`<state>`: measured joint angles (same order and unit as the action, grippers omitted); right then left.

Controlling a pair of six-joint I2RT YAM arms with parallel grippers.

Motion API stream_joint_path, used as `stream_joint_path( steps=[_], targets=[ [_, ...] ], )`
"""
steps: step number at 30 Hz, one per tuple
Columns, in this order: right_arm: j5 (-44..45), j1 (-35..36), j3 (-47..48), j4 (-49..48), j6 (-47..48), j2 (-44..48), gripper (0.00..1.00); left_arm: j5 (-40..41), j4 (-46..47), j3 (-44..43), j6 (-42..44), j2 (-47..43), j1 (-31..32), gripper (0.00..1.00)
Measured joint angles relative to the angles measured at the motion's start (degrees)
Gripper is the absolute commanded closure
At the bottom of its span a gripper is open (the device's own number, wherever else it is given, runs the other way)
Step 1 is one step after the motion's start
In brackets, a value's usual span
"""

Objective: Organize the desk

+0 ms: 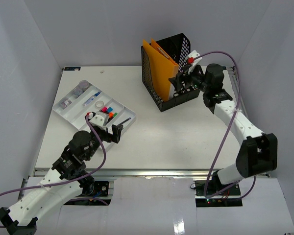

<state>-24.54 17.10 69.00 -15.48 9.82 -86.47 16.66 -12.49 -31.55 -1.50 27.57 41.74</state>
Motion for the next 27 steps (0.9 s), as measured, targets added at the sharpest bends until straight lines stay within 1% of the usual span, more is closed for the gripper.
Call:
stream_joint_path(
  steps=[7,12,16,18,23,27],
  targets=[
    [0.06,-0.16,-3.7,8.35,3.75,14.29,0.1,-1.29,0.0,0.0,0.0,-0.29,0.0,0.02],
    [5.29,-0.23,-13.11,15.67,6.29,25.35,0.1,-2.52,0.0,0.0,0.0,-0.98,0.0,0.02],
    [11.57,-0.94,-26.36,20.55,6.45,34.94,0.1,-3.44,0.02,0.0,-0.02,-1.66,0.0,0.02],
    [13.68,-1.41,-31.07,23.62,6.0,38.61,0.1,-3.92,0.02,0.0,-0.02,-1.73,0.0,0.02],
    [14.9,-3.51,-38.68,26.6,4.72,45.46,0.1,-5.2,0.0,0.0,-0.03,-1.62,0.0,0.02],
    [15.44,-5.96,-40.53,27.45,2.13,47.99,0.1,-5.69,0.02,0.0,-0.02,-1.42,0.0,0.02]
  ],
)
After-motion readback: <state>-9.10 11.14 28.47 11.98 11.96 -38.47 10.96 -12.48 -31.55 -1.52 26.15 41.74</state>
